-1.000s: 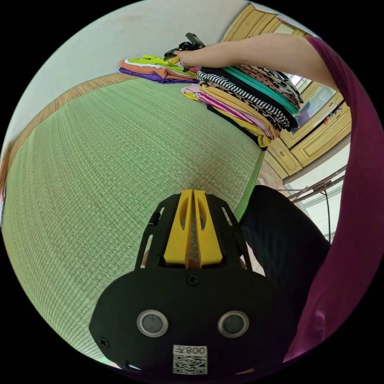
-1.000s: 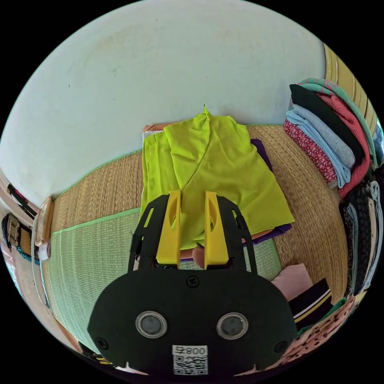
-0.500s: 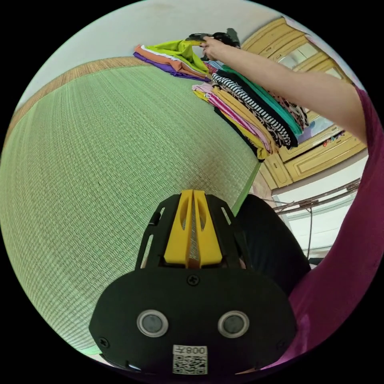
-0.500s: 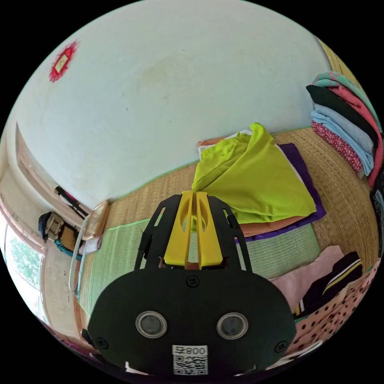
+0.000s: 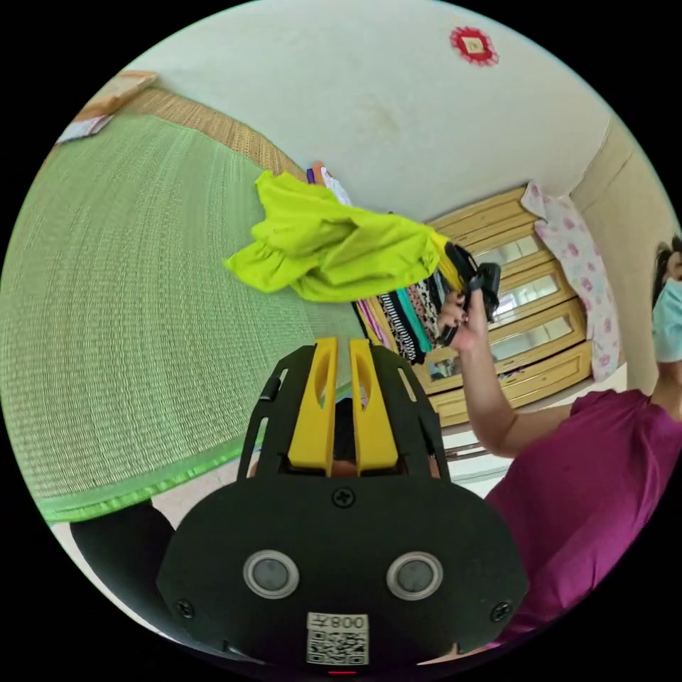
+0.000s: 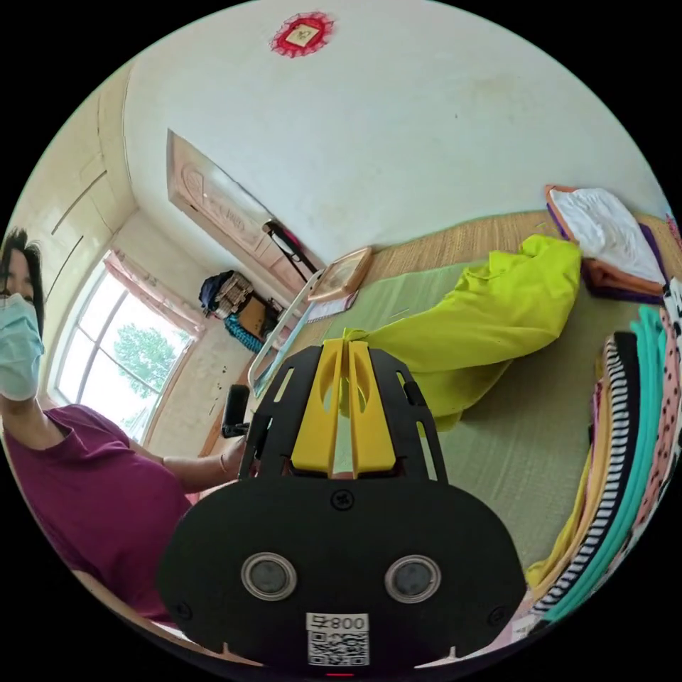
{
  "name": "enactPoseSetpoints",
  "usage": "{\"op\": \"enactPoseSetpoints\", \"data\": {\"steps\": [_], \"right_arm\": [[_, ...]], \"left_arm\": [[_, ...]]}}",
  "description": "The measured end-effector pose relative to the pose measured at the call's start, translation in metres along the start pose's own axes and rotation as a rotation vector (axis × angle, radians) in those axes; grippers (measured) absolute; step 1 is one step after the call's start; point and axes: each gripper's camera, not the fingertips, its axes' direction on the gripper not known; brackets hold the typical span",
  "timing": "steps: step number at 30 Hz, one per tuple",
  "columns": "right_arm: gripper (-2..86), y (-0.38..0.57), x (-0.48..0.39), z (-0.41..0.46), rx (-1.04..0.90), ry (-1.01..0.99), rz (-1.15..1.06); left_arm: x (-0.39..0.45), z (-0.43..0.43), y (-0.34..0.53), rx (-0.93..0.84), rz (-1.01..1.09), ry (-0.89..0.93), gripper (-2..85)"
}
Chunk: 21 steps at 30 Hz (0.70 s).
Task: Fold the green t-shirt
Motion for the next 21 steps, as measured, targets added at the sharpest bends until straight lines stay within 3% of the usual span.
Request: {"op": "enactPoseSetpoints", "data": {"steps": [8, 14, 21], "right_arm": [[0.8, 0.087, -0.074, -0.005, -0.096, -0.112, 0.074], [0.8, 0.131, -0.101, -0.046, -0.092, -0.029, 0.147], [0.8, 0.152, -0.112, -0.082, -0.021, 0.029, 0.257]], "left_arm": [[-0.051, -0.075, 0.066, 0.064, -0.181, 0.162, 6.2], [-0.074, -0.100, 0.074, 0.046, -0.180, 0.094, 6.3], [-0.118, -0.090, -0.008, -0.024, -0.135, -0.074, 7.4]]}}
